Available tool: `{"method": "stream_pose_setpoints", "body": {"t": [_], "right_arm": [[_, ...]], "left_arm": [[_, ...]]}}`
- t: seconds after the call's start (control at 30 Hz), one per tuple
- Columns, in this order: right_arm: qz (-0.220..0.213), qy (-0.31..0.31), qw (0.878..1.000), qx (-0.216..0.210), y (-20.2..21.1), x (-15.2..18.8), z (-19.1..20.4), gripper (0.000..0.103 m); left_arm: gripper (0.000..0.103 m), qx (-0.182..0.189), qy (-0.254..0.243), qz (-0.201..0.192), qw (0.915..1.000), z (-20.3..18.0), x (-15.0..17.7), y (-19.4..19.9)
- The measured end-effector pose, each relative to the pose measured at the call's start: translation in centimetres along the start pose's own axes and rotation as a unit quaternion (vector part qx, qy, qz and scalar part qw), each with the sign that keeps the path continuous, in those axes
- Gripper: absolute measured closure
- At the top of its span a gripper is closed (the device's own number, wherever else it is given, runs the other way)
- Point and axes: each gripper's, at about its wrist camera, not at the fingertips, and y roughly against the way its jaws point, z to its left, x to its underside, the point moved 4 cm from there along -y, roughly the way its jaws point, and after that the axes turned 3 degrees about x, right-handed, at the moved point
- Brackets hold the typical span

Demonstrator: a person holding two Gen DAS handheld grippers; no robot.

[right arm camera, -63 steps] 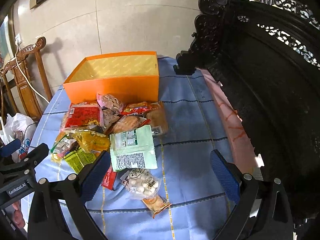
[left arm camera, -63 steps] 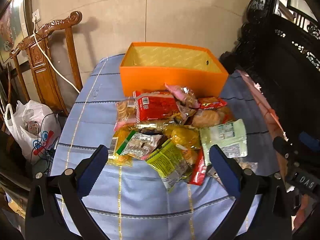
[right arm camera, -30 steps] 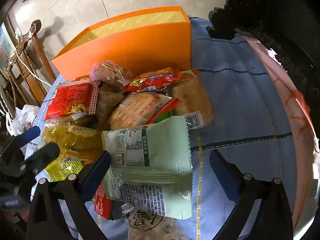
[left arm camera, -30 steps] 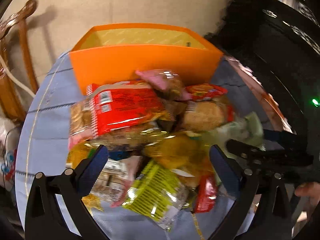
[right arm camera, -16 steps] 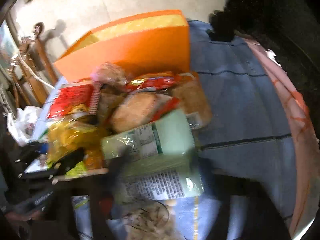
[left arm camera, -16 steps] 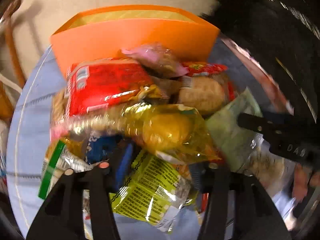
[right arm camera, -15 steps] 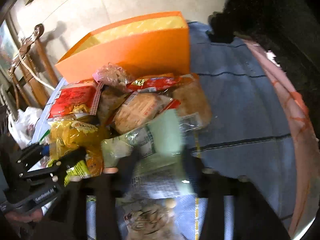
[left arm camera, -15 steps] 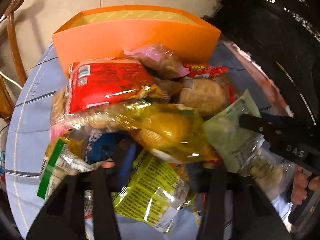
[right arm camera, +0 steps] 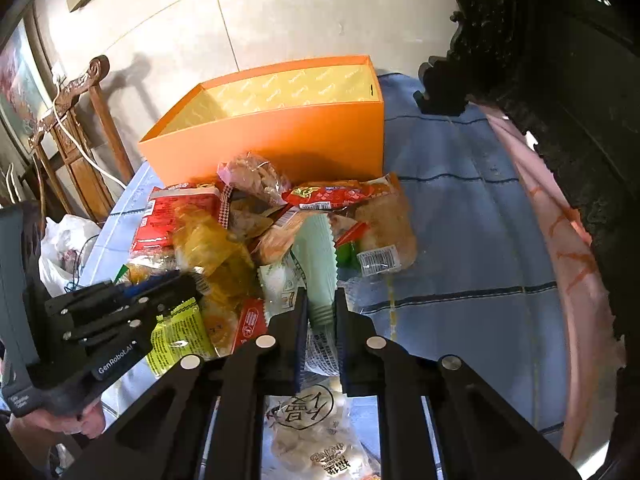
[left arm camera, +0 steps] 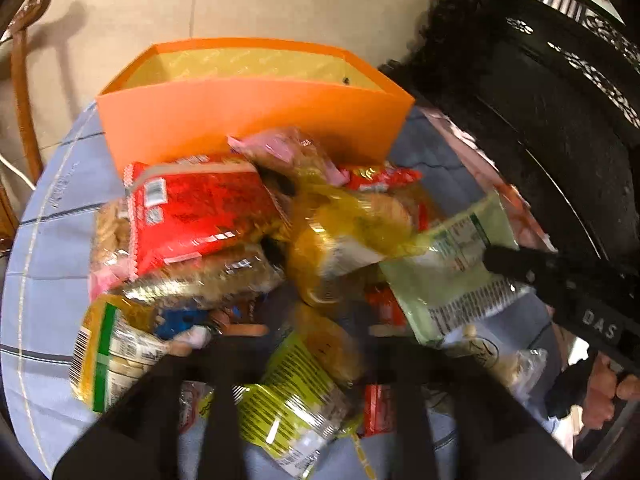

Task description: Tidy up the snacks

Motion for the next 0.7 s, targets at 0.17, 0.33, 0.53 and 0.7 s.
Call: {"method": "stream_pose_setpoints", "body": {"t": [0.17, 0.33, 0.53, 0.7], "right_arm": [[0.004, -0.012, 1.0, 0.001, -0.2, 0.2, -0.5, 0.091], [0.008, -0.025, 1.0, -0.006, -0.5, 0.2, -0.8, 0.091], [0.011, -0.036, 0.999, -0.01, -0.6, 0.2, -1.1, 0.091], [0.009, -0.039, 0.999, -0.015, -0.5, 0.2, -1.3, 0.091]], "left_arm": [[0.004, -0.01, 0.014, 0.006, 0.9998, 0.6, -0.5, -1.4], [0.004, -0.017, -0.009, -0.004, 0.9998, -0.7, -1.0, -2.5], [0.004, -0.038, -0.132, -0.034, 0.9899, -4.5, -0.2, -1.9], [0.004, -0.115, -0.179, -0.005, 0.9772, -3.9, 0.0, -4.9]]}}
